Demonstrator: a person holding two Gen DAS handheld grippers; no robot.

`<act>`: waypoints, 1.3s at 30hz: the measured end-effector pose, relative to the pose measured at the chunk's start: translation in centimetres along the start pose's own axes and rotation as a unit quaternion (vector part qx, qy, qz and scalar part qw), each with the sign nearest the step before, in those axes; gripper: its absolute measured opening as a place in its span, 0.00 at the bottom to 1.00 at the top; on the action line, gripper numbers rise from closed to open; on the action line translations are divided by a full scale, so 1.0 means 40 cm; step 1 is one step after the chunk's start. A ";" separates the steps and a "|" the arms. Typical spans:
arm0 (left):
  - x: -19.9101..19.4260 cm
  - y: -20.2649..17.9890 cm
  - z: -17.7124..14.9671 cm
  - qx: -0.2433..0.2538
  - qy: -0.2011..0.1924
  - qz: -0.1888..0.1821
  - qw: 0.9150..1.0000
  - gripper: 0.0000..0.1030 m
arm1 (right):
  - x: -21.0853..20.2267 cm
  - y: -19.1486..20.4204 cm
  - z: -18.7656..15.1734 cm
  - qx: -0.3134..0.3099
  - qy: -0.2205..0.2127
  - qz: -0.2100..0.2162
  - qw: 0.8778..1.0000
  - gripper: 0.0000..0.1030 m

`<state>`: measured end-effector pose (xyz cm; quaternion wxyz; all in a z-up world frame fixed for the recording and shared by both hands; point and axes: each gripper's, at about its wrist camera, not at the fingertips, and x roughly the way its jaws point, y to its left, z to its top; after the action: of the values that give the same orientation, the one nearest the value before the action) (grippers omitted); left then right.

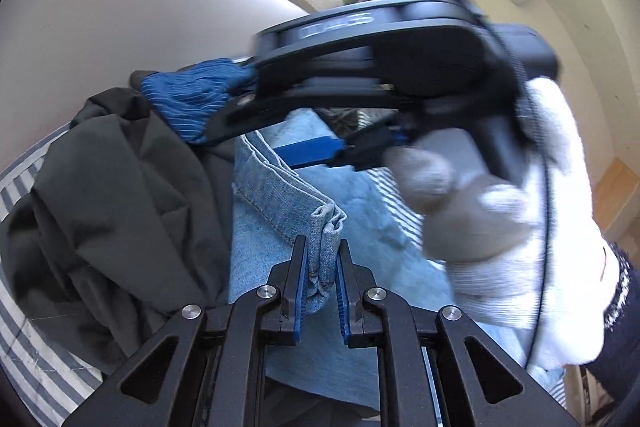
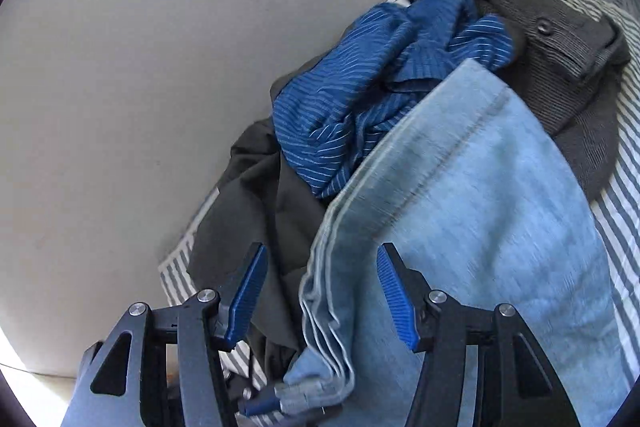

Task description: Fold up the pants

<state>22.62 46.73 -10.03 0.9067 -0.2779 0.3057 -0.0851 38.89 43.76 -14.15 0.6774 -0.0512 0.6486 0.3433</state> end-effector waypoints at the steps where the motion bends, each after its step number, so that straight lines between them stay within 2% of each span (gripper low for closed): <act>1: -0.004 -0.010 -0.001 0.005 -0.001 -0.003 1.000 0.12 | 0.006 0.003 0.001 -0.005 0.007 -0.012 1.000 0.51; 3: -0.012 -0.022 -0.001 0.002 -0.002 -0.015 1.000 0.12 | 0.010 0.002 -0.003 -0.007 0.021 -0.038 0.999 0.51; 4: -0.017 -0.028 -0.001 -0.001 -0.003 -0.023 1.000 0.12 | 0.004 -0.002 -0.008 -0.008 0.024 -0.049 0.998 0.47; 5: -0.023 -0.035 0.001 -0.005 -0.005 -0.030 1.000 0.12 | -0.006 -0.006 -0.015 -0.013 0.025 -0.061 0.998 0.40; 6: -0.027 -0.046 0.003 -0.004 -0.007 -0.036 0.999 0.12 | -0.020 -0.012 -0.025 -0.019 0.027 -0.072 0.997 0.22; 7: -0.032 -0.068 0.002 0.003 -0.007 -0.044 0.999 0.12 | -0.035 -0.018 -0.033 -0.022 0.026 -0.075 0.997 0.10; 12: -0.037 -0.191 -0.022 0.028 -0.001 -0.089 0.996 0.12 | -0.183 -0.080 -0.122 -0.010 -0.009 -0.084 0.996 0.07; 15: -0.046 -0.328 -0.052 0.069 0.009 -0.116 0.991 0.12 | -0.305 -0.142 -0.217 0.007 -0.035 -0.094 0.995 0.07; 18: -0.044 -0.476 -0.099 0.104 0.020 -0.150 0.983 0.12 | -0.437 -0.221 -0.332 0.049 -0.064 -0.103 0.991 0.07; 20: -0.031 -0.581 -0.145 0.124 0.036 -0.173 0.976 0.12 | -0.530 -0.287 -0.410 0.079 -0.088 -0.107 0.987 0.07; 23: 0.001 -0.734 -0.231 0.144 0.071 -0.216 0.963 0.12 | -0.663 -0.420 -0.584 0.143 -0.114 -0.119 0.976 0.06; 27: 0.058 -0.952 -0.384 0.179 0.135 -0.264 0.938 0.12 | -0.799 -0.584 -0.841 0.222 -0.145 -0.135 0.955 0.06; 31: 0.134 -1.148 -0.591 0.231 0.212 -0.285 0.906 0.12 | -0.855 -0.758 -1.115 0.308 -0.156 -0.146 0.927 0.06; 34: 0.196 -1.235 -0.734 0.255 0.265 -0.278 0.888 0.12 | -0.837 -0.880 -1.285 0.356 -0.139 -0.166 0.909 0.06; 35: 0.209 -1.257 -0.773 0.256 0.278 -0.274 0.884 0.12 | -0.827 -0.908 -1.319 0.370 -0.137 -0.159 0.905 0.06; 37: 0.233 -1.291 -0.832 0.249 0.294 -0.266 0.884 0.12 | -0.819 -0.961 -1.385 0.396 -0.144 -0.143 0.896 0.06; 39: 0.253 -1.308 -0.851 0.241 0.301 -0.263 0.884 0.12 | -0.825 -0.983 -1.417 0.400 -0.156 -0.133 0.893 0.06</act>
<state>11.05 -15.42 -8.49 0.7545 -0.0818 0.4494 -0.4713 14.51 -28.42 -7.46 0.7726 0.1927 0.6039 -0.0356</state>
